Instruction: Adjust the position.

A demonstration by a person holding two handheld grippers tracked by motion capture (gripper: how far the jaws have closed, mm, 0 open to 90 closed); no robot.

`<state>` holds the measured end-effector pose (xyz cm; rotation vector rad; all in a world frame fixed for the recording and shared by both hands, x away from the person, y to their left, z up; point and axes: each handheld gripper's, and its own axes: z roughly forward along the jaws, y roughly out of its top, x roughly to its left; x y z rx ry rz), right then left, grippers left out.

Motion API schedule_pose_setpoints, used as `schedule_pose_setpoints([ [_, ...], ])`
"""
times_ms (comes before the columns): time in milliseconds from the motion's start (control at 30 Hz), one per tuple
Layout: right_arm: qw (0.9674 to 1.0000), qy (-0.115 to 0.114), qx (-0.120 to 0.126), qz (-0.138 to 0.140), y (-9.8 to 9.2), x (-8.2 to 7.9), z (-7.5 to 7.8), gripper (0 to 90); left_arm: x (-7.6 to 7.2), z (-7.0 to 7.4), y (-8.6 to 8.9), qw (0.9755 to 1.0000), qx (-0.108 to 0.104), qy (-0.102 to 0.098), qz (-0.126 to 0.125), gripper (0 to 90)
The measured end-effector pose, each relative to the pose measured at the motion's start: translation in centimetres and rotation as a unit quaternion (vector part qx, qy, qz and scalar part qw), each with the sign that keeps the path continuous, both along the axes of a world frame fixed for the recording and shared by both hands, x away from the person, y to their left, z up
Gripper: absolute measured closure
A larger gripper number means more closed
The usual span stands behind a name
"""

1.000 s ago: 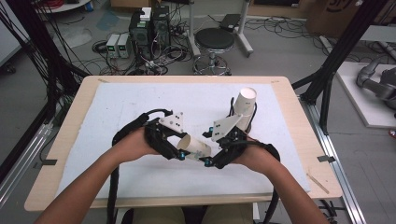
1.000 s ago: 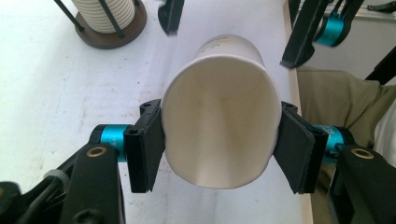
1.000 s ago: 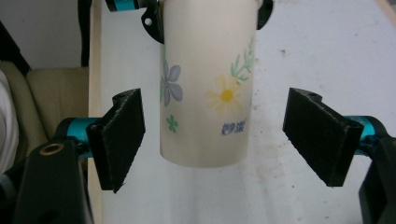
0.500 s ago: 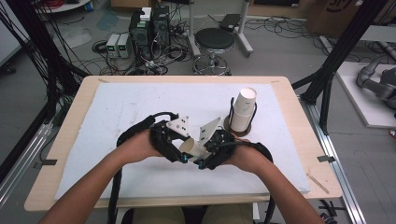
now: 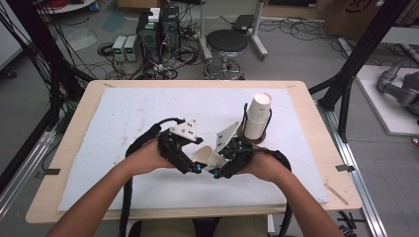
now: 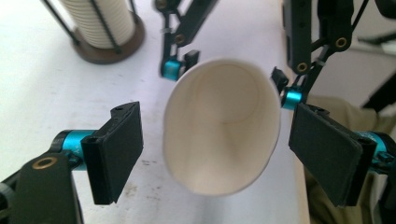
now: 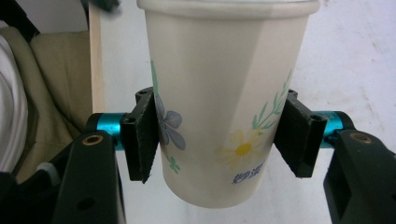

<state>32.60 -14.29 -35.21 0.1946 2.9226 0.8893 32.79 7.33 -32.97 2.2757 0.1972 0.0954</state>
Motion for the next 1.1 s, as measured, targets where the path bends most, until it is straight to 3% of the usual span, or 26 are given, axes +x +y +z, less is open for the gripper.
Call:
schedule_pose_setpoints([
  [233, 0.9994, -0.001, 0.021, -0.028, -2.4, 0.4, -0.1, 37.9, 0.1, -0.6, 2.4, 0.9977, -0.061, 0.011, 0.029, 18.8],
  [300, 0.9989, -0.002, 0.029, -0.038, -3.3, 0.3, -0.2, 37.8, -0.1, -1.2, 3.1, 0.9944, -0.094, 0.015, 0.046, 18.7],
  [400, 0.9974, -0.006, 0.051, -0.050, -4.7, -0.1, -0.7, 37.8, -0.2, -2.5, 4.4, 0.9889, -0.124, 0.010, 0.081, 18.8],
  [433, 0.9959, -0.011, 0.070, -0.056, -5.7, -0.5, -1.0, 37.8, -0.4, -3.4, 5.3, 0.9839, -0.145, 0.006, 0.105, 18.7],
  [467, 0.9959, -0.011, 0.070, -0.056, -5.7, -0.5, -1.0, 37.8, -0.4, -3.4, 5.3, 0.9839, -0.145, 0.006, 0.105, 18.7],
  [500, 0.9930, -0.019, 0.095, -0.068, -7.1, -1.0, -1.5, 37.7, -0.4, -3.7, 5.8, 0.9812, -0.154, 0.002, 0.116, 18.5],
  [533, 0.9930, -0.019, 0.095, -0.068, -7.1, -1.0, -1.5, 37.7, -0.5, -4.0, 6.2, 0.9779, -0.165, -0.004, 0.128, 18.5],
  [667, 0.9824, -0.036, 0.155, -0.098, -9.3, -1.9, -2.2, 37.5, -0.9, -4.9, 7.8, 0.9672, -0.194, -0.025, 0.163, 18.4],
  [733, 0.9769, -0.053, 0.176, -0.109, -10.2, -2.3, -2.6, 37.0, -1.0, -5.3, 8.4, 0.9641, -0.198, -0.033, 0.173, 18.3],
  [767, 0.9692, -0.063, 0.203, -0.124, -11.1, -2.7, -2.8, 37.0, -1.2, -5.5, 8.7, 0.9618, -0.202, -0.038, 0.181, 18.0],
  [800, 0.9692, -0.063, 0.203, -0.124, -11.1, -2.7, -2.8, 37.0, -1.3, -5.7, 9.0, 0.9599, -0.206, -0.042, 0.186, 18.0],
  [867, 0.9605, -0.072, 0.228, -0.143, -11.9, -3.0, -3.1, 37.0, -1.5, -6.1, 9.6, 0.9550, -0.215, -0.050, 0.198, 18.0],
  [900, 0.9507, -0.081, 0.255, -0.157, -12.6, -3.3, -3.3, 37.0, -1.7, -6.4, 10.2, 0.9500, -0.226, -0.056, 0.208, 18.0],
  [933, 0.9507, -0.081, 0.255, -0.157, -12.6, -3.3, -3.3, 37.0, -1.7, -6.4, 10.2, 0.9500, -0.226, -0.056, 0.208, 18.0],
  [967, 0.9460, -0.083, 0.266, -0.166, -12.9, -3.4, -3.5, 37.0, -1.8, -6.6, 10.4, 0.9473, -0.232, -0.060, 0.213, 18.0],
  [1000, 0.9379, -0.090, 0.282, -0.180, -13.3, -3.6, -3.7, 37.0, -1.8, -6.8, 10.6, 0.9457, -0.236, -0.061, 0.215, 18.0],
  [1067, 0.9316, -0.094, 0.296, -0.189, -13.5, -3.7, -4.0, 36.9, -2.0, -7.3, 11.0, 0.9432, -0.238, -0.063, 0.223, 18.0],
  [1100, 0.9310, -0.095, 0.297, -0.190, -13.6, -3.7, -4.1, 36.8, -2.1, -7.7, 11.4, 0.9411, -0.242, -0.062, 0.228, 18.0],
])
